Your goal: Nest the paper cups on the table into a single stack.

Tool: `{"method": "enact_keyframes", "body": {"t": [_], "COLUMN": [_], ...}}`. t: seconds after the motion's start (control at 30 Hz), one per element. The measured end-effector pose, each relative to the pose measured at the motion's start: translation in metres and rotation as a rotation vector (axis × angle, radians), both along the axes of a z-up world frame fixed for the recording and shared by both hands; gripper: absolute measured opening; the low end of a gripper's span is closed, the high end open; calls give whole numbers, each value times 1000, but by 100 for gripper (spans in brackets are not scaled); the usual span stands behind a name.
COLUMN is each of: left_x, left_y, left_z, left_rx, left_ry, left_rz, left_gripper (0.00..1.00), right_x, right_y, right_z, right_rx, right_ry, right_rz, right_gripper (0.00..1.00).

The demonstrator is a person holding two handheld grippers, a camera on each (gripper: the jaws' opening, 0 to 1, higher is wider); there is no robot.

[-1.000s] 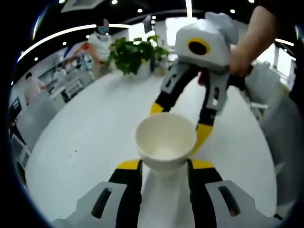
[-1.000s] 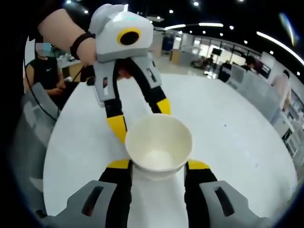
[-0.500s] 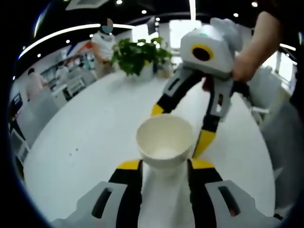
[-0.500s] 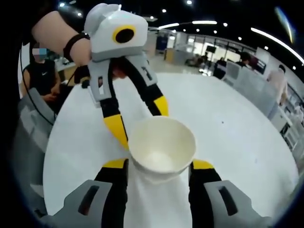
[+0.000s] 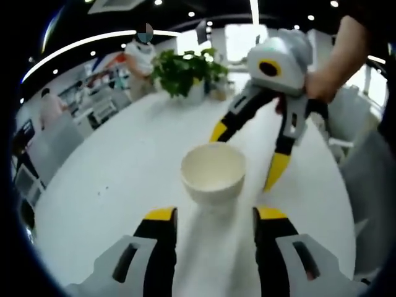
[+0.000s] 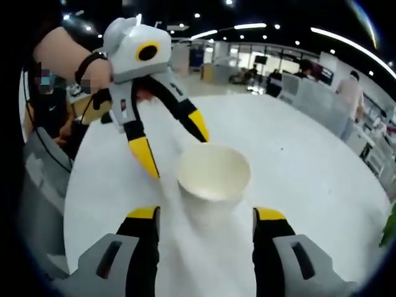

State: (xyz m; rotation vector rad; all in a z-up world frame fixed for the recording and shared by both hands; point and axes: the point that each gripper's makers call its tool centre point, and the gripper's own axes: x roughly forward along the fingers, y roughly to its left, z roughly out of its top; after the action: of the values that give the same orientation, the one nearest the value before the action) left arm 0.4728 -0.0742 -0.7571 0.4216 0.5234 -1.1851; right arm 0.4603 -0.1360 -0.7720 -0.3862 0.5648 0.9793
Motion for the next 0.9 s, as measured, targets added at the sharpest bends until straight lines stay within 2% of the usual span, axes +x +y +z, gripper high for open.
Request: {"method": "enact_keyframes", "body": {"t": [0.23, 0.37, 0.73, 0.9], "left_x": [-10, -17, -43, -57], "left_y": [6, 3, 6, 12], "left_z": [10, 21, 42, 47], "left_rx": [-18, -45, -73, -96], "left_ry": [-7, -11, -66, -54], "left_rz": [31, 45, 62, 91], "left_gripper": [53, 58, 69, 76], "right_x": [-13, -21, -39, -52], "right_y": [-8, -9, -14, -17], "right_z": [9, 16, 34, 43], "right_rx": [-11, 11, 45, 66], "right_ry": [-14, -26, -66, -92], "right_rz": [-10, -22, -69, -84], "right_gripper": [62, 66, 85, 90]}}
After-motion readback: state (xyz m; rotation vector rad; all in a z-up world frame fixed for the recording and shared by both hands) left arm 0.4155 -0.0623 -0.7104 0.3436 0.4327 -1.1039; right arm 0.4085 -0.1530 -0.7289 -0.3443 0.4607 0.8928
